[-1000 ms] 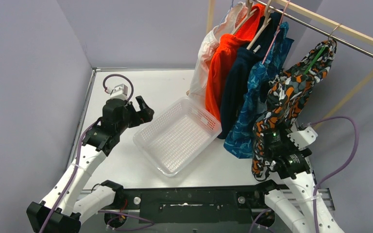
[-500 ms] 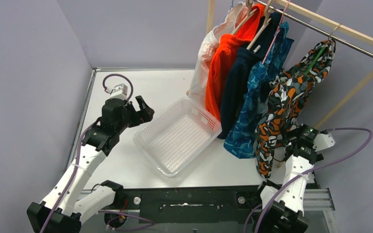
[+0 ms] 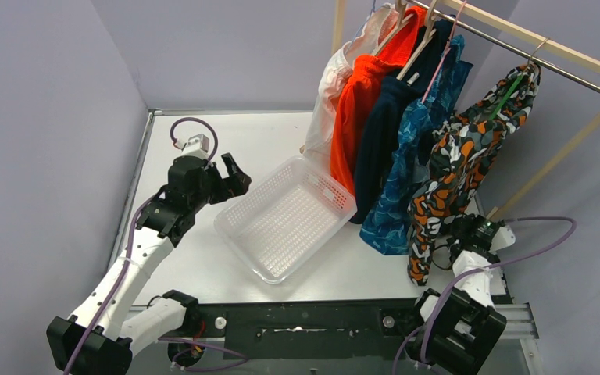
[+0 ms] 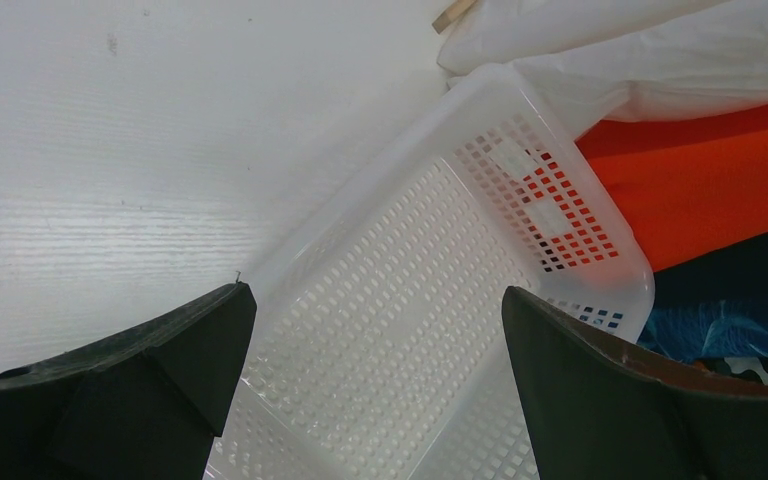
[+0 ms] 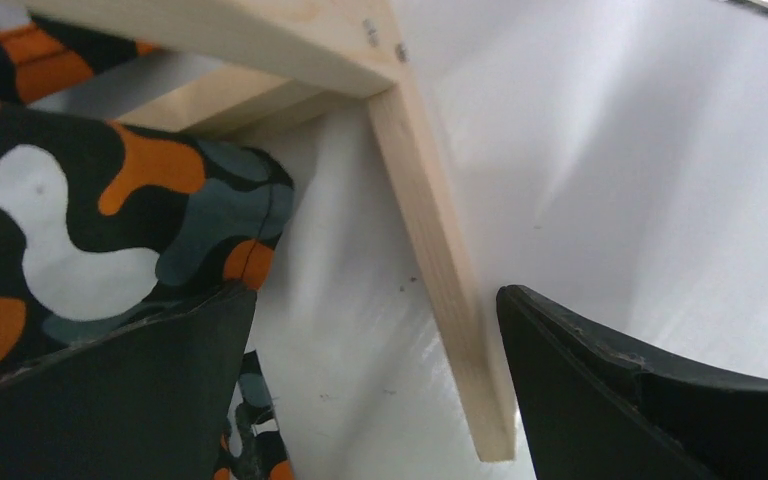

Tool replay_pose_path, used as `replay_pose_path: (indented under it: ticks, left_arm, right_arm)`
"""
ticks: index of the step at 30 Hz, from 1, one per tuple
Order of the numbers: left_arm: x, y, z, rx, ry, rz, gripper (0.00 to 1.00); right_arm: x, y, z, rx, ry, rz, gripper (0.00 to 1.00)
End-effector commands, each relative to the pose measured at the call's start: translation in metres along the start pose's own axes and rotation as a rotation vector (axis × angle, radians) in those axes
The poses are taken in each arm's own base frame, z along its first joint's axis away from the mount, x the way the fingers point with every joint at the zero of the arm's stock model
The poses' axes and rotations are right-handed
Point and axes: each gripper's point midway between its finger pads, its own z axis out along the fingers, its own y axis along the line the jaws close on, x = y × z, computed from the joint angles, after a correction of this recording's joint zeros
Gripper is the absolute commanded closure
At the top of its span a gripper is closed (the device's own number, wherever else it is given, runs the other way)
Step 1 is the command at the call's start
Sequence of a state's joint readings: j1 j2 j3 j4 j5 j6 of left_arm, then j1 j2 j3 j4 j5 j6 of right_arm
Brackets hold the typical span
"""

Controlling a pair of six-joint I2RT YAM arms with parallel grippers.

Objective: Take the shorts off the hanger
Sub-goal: Move the clothes rod to the center of the board.

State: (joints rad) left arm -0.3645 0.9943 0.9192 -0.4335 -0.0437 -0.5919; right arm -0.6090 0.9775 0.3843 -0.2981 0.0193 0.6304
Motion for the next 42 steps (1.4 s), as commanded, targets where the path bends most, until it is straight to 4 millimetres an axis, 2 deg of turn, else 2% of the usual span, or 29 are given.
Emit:
replay_pose_path:
  ticks: [1, 6, 11, 17, 26, 31, 34, 37, 42]
  left_arm:
    - [-0.020, -0.012, -0.002, 0.050, -0.070, -0.008, 0.03]
    - [-0.019, -0.008, -0.001, 0.036, -0.079, -0.011, 0.03]
    - [-0.019, -0.007, 0.001, 0.034, -0.077, -0.027, 0.02]
    - [-0.016, -0.002, -0.002, 0.017, -0.073, -0.028, 0.03]
    - [-0.007, 0.012, 0.001, -0.023, -0.064, -0.042, 0.03]
    - [0.003, 0.025, 0.007, -0.072, -0.037, -0.061, 0.03]
    - [0.007, 0.031, 0.009, -0.094, -0.021, -0.073, 0.03]
    - [0.011, 0.035, 0.010, -0.107, -0.005, -0.075, 0.03]
    - [0.022, 0.052, 0.011, -0.172, 0.014, -0.101, 0.03]
  right_arm:
    - [-0.024, 0.040, 0.003, -0.209, -0.096, -0.031, 0.02]
    - [-0.014, 0.070, -0.002, -0.359, -0.058, -0.104, 0.01]
    - [0.005, 0.104, -0.007, -0.430, -0.007, -0.223, 0.01]
    - [0.012, 0.110, -0.007, -0.442, 0.013, -0.237, 0.01]
    - [0.025, 0.135, -0.014, -0.588, 0.096, -0.346, 0.00]
    - [0.031, 0.153, -0.025, -0.661, 0.116, -0.382, 0.01]
    - [0.027, 0.147, -0.019, -0.600, 0.099, -0.383, 0.00]
    - [0.008, 0.129, -0.011, -0.440, 0.043, -0.350, 0.01]
    - [-0.027, 0.098, -0.025, -0.243, -0.082, -0.275, 0.02]
